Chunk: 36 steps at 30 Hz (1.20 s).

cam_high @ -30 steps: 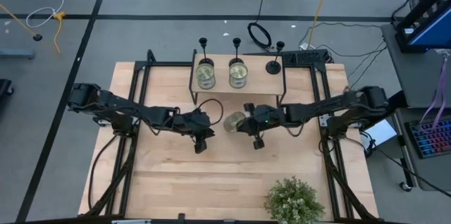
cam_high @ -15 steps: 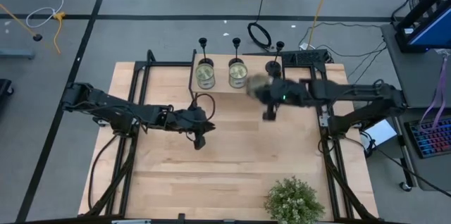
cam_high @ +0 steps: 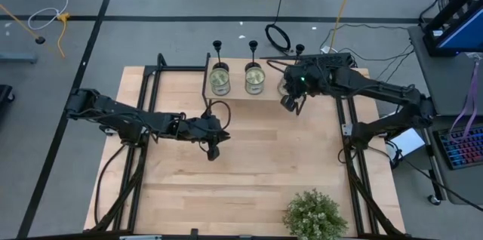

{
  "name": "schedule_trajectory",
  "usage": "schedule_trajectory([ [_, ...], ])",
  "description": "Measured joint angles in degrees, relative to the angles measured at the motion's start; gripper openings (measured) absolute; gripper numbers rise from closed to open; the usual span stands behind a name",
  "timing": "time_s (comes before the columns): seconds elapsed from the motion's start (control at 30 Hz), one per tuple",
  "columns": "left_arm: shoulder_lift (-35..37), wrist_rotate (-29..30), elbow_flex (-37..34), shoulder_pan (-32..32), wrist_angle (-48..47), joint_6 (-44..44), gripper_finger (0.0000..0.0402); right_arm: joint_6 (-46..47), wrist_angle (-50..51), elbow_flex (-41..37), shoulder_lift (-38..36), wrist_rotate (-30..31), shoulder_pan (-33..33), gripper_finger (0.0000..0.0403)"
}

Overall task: Pick & Place candle stick holders
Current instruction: Put the scented candle on the shelf, then return to Home Position

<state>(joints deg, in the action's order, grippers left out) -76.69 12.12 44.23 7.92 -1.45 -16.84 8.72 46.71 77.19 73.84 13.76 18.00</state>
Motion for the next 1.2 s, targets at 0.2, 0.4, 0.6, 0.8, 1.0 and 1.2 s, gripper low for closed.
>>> schedule_trajectory([
  [0.2,0.0,0.0,0.0,0.0,0.0,0.0,0.006,0.0,1.2,0.0,0.6,-7.4,3.1,0.0004],
  [0.4,0.0,0.0,0.0,0.0,0.0,-0.1,0.006,-2.4,1.6,0.0,0.8,-7.8,4.5,0.0016],
  [0.6,0.0,0.0,0.0,0.0,0.0,-0.1,0.006,-4.2,1.2,0.0,0.8,-7.6,5.1,0.0053],
  [0.8,2.8,0.0,-0.1,0.1,-0.4,0.2,0.006,-5.9,0.5,0.0,-0.4,-7.8,5.2,0.0086],
  [1.0,13.8,3.4,0.0,0.1,-7.0,3.4,0.006,-8.4,0.0,0.0,-5.6,-7.7,5.0,0.0098],
  [1.2,28.9,9.1,0.0,0.1,-18.5,4.8,0.006,-11.5,1.8,-0.6,-13.3,-7.8,3.1,0.0083],
])
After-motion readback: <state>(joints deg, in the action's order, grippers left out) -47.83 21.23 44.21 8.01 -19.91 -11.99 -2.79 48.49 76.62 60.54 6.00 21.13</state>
